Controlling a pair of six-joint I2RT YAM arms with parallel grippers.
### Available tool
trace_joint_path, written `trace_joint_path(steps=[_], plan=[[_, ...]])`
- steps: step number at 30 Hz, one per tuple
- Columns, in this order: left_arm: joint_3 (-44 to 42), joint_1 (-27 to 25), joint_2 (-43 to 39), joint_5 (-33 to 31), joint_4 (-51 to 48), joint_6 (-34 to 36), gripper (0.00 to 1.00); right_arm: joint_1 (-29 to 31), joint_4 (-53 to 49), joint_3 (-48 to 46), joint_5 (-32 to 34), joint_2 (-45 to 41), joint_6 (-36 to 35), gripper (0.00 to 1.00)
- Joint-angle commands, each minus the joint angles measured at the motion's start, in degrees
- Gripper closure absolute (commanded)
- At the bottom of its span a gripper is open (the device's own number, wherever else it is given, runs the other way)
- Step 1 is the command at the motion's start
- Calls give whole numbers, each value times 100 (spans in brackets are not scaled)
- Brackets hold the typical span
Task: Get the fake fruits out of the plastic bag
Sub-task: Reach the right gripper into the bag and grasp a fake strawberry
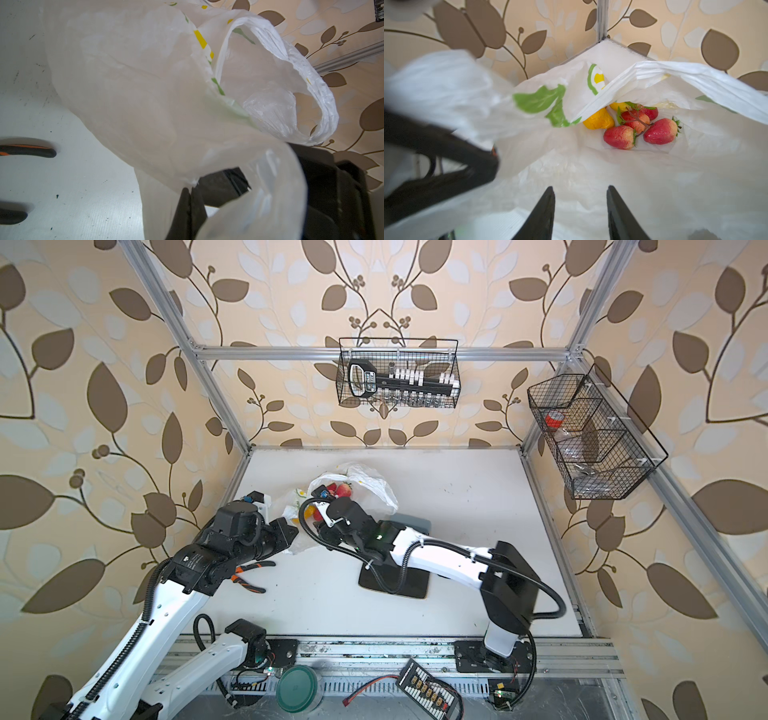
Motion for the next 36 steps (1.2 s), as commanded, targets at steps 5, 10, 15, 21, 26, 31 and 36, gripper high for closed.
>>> trace_joint_path(steps=[5, 10, 15, 21, 26, 31, 36], plan=[[241, -46, -3, -246, -172, -207, 100, -105, -85, 1083, 865, 1196, 1459, 57], [197, -46, -29, -238, -182, -282, 100, -309, -180, 1429, 855, 1789, 2430, 55], [160, -50, -36, -126, -183, -333, 100, -505, -389, 1931, 849, 2376, 3203, 51], [-2, -47, -23, 197, -82, -525, 100, -691, -701, 2542, 754, 3031, 4170, 45], [-150, -72, -89, 267, -24, -634, 100, -780, -814, 2919, 596, 3437, 4675, 42], [-186, -96, -99, 322, -34, -639, 100, -844, -783, 3305, 364, 3901, 5006, 41], [-255, -132, -82, 430, -51, -643, 100, -904, -775, 3615, 315, 4219, 5224, 38]])
